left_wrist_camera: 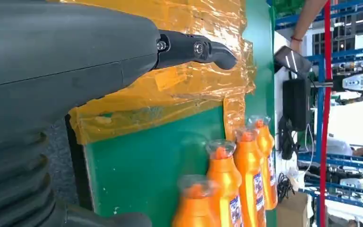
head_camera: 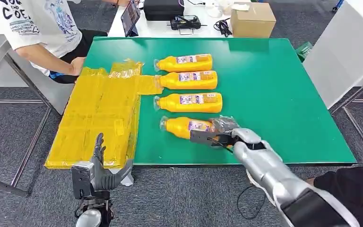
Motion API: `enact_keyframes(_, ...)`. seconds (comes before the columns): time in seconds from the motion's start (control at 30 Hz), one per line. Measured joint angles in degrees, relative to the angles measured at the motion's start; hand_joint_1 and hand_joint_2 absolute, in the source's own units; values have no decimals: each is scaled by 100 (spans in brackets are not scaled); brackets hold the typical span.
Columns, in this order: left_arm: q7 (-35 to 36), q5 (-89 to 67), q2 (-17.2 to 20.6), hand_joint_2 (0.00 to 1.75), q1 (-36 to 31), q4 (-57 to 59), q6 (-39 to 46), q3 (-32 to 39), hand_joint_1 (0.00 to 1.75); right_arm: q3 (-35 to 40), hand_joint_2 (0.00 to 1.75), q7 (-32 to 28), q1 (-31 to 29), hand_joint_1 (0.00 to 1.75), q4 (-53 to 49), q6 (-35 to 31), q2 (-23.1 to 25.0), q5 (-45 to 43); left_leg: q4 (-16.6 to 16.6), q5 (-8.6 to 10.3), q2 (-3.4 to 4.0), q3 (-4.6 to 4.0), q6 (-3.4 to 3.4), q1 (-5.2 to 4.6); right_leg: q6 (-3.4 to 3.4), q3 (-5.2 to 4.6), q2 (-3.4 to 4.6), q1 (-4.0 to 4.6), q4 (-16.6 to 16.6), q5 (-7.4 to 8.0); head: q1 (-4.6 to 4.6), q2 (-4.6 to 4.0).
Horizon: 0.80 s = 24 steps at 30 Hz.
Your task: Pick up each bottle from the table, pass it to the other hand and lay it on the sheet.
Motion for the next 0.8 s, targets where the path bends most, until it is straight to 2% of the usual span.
enact_keyframes(0.1,13,-2,-20,175,67,-83,41,20,0,-853,175,158,935,175,-1557,-1206,310,674,0,-2,1,-9,-3,4,0,-9,3,3,2,-1,-4,0)
enact_keyframes(0.2,9,77,-26,175,78,-101,103,6,0,-1553,175,-322,1607,175,-2895,-2020,670,769,-1,-3,-12,-17,-3,10,-3,-23,-12,6,-1,-9,-6,0)
enact_keyframes(0.27,-4,124,-29,175,89,-101,140,-20,0,-2003,175,-547,1970,175,-3851,-2152,837,690,-2,-4,-31,-21,-5,10,-13,-16,-32,8,0,-18,-2,0)
enact_keyframes(0.37,-15,146,-29,175,91,-101,177,-35,0,-2416,175,-695,2277,175,-4549,-2154,984,624,-2,-8,-23,-21,-6,6,-12,-16,-30,2,-3,-17,-2,0)
enact_keyframes(0.6,-17,157,-29,175,90,-101,179,-85,0,-2837,175,-837,2611,175,-5212,-2176,1165,599,-1,-5,-7,-14,-2,-6,-10,-17,-25,-4,-4,-10,0,0)
enact_keyframes(0.8,-92,653,-26,175,84,-101,75,-183,0,-3064,175,-2092,2934,175,-5656,-2836,1253,-592,-1,-6,-6,-13,-4,-5,-11,-17,-24,-2,-3,-12,-2,0)
